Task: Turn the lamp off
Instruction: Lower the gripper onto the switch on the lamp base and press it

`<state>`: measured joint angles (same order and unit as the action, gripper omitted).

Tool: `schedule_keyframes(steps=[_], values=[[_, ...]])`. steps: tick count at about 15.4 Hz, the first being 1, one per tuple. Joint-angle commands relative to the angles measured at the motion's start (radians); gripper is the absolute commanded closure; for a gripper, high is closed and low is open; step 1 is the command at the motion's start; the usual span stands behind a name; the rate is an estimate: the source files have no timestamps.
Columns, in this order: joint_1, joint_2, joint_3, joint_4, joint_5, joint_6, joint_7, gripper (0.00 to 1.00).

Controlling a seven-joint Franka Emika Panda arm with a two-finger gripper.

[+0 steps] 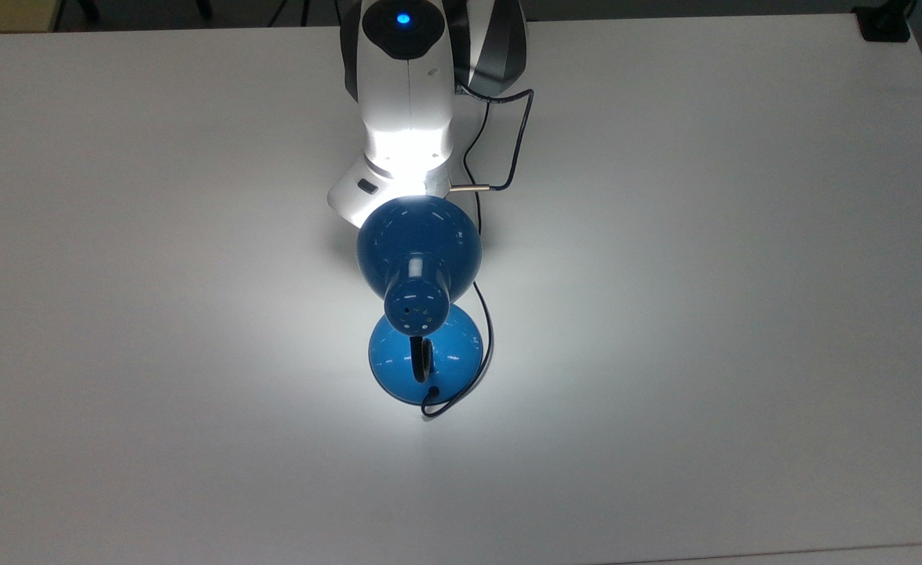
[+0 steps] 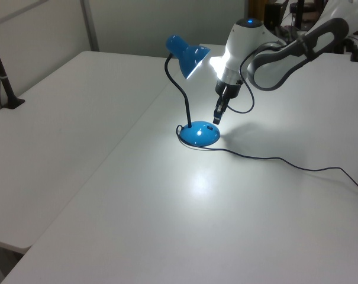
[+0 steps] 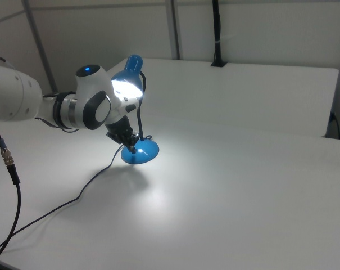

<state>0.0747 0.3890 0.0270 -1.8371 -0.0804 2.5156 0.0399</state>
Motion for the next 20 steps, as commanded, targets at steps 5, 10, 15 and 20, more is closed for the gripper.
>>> schedule_keyframes(steps=[5,10,15,20], values=[[0.01,0.031,-0.006,-0.008,-0.012,0.092,-0.034,1.0],[0.01,0.042,-0.006,-0.016,-0.012,0.089,-0.032,1.0],[0.016,0.036,-0.006,-0.059,-0.01,0.078,-0.022,1.0],[0.011,-0.053,-0.006,-0.064,-0.007,-0.114,-0.017,1.0]])
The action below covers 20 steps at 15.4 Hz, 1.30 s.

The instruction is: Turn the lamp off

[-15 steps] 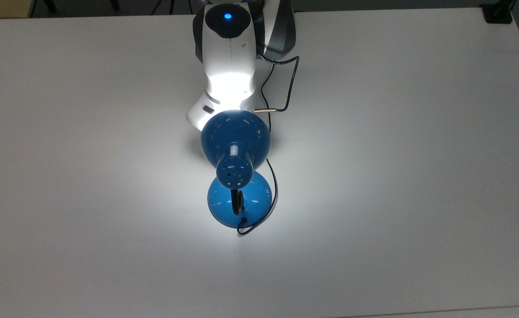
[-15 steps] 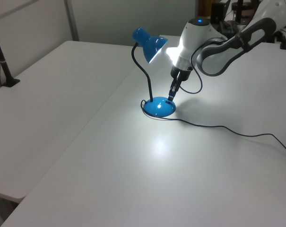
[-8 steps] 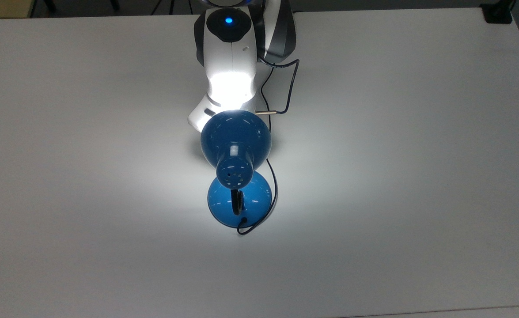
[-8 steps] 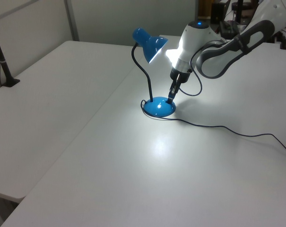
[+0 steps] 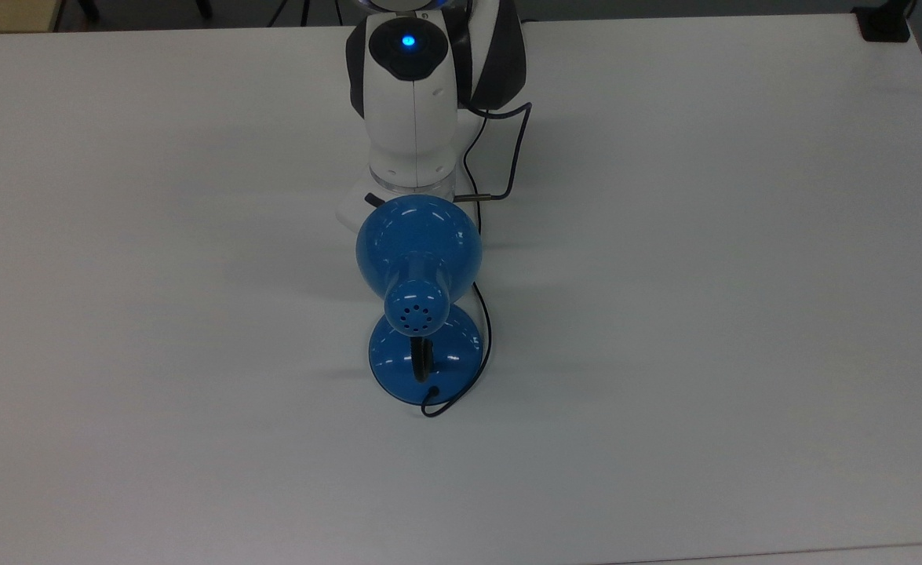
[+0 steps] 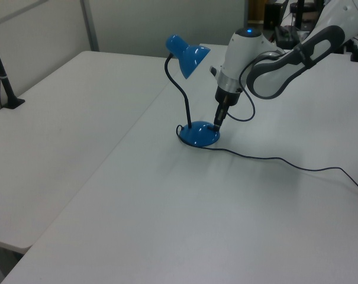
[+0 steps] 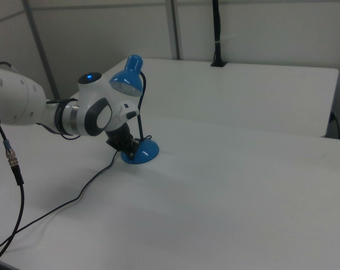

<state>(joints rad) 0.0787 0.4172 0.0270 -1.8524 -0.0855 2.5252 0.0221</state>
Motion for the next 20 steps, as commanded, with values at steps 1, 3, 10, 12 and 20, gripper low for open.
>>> schedule_keyframes(steps=[1,3,10,12,20], values=[[0.009,-0.109,-0.006,-0.048,-0.002,-0.176,-0.001,1.0],[0.01,-0.168,-0.006,-0.045,-0.002,-0.288,-0.001,1.0],[0.009,-0.305,-0.007,0.077,-0.005,-0.638,-0.002,0.97],[0.009,-0.327,-0.007,0.131,-0.005,-0.724,-0.002,0.91],[0.004,-0.368,-0.01,0.271,-0.005,-0.911,-0.002,0.0]])
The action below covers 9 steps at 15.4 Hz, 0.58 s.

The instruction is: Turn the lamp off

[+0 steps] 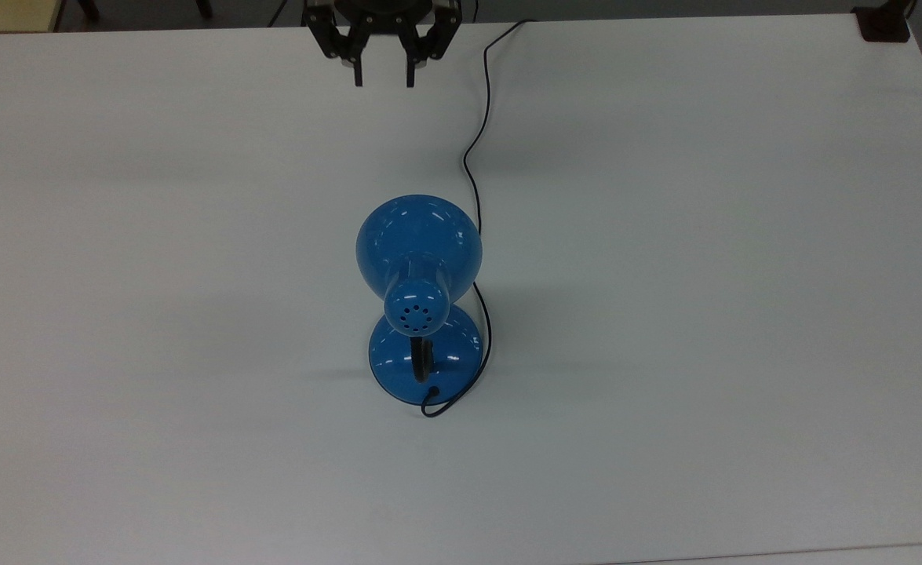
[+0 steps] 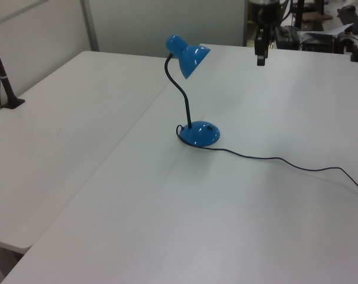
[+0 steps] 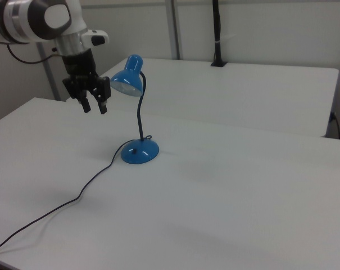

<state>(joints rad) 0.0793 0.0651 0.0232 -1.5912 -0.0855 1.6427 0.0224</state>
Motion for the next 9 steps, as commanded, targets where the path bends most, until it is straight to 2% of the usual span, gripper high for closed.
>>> schedule_keyframes(steps=[1,9], values=[[0.004,-0.016,-0.008,0.01,-0.007,-0.027,-0.002,0.0],[-0.012,-0.031,-0.015,0.011,-0.007,-0.029,-0.002,0.0]])
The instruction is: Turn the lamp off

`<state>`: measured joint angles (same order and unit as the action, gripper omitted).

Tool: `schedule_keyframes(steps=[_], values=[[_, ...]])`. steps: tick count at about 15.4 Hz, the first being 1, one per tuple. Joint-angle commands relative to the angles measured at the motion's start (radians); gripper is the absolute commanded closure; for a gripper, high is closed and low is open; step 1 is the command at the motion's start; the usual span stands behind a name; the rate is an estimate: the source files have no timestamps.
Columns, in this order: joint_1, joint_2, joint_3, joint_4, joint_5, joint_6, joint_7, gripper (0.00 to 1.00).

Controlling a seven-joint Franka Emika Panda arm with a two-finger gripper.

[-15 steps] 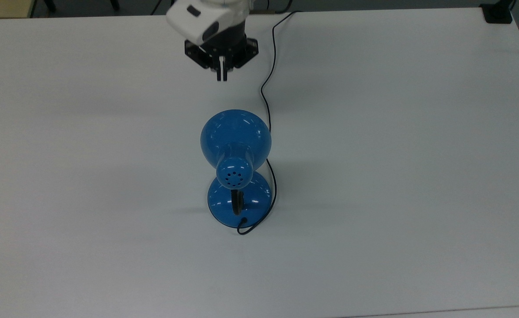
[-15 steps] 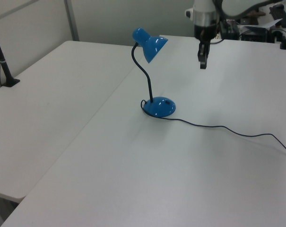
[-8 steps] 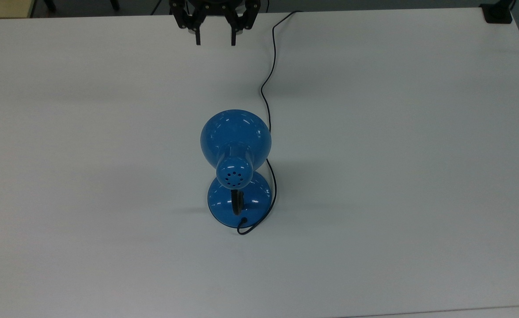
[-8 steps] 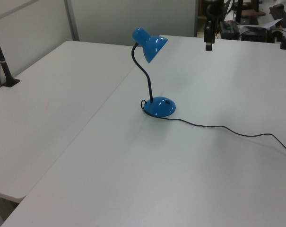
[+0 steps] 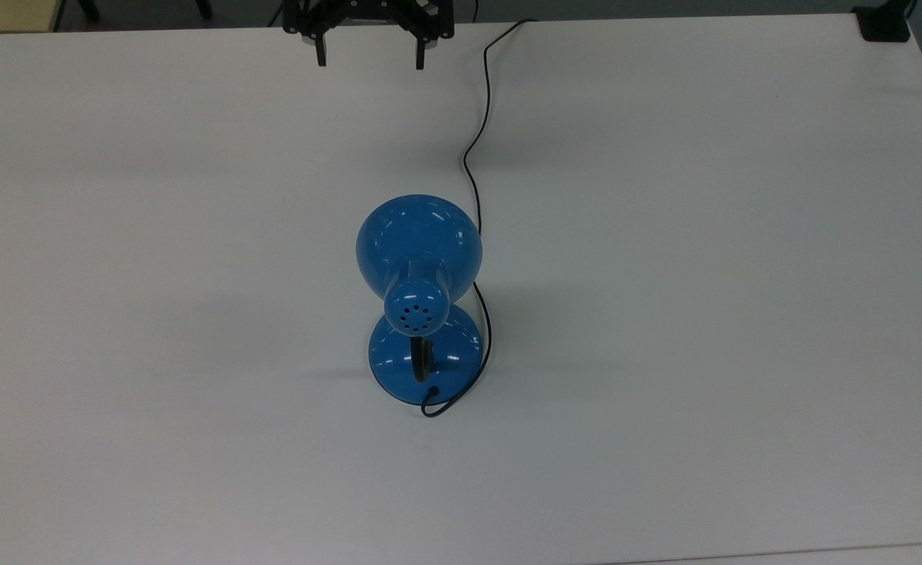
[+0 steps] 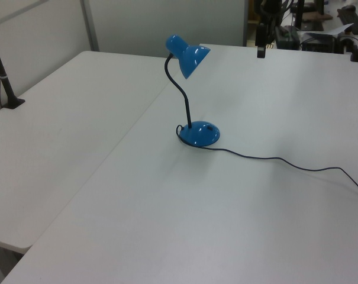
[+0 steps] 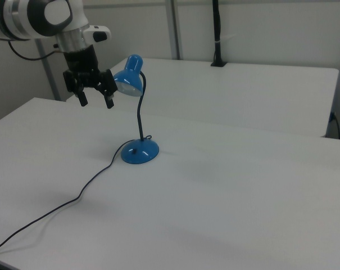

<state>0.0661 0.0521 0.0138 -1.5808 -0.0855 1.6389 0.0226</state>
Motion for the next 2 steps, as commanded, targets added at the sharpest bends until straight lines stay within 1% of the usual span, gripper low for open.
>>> schedule_keyframes(steps=[1,2], values=[[0.001,-0.018,-0.006,0.001,-0.007,-0.025,-0.003,0.0],[0.001,-0.018,-0.006,0.001,-0.008,-0.025,-0.003,0.0]])
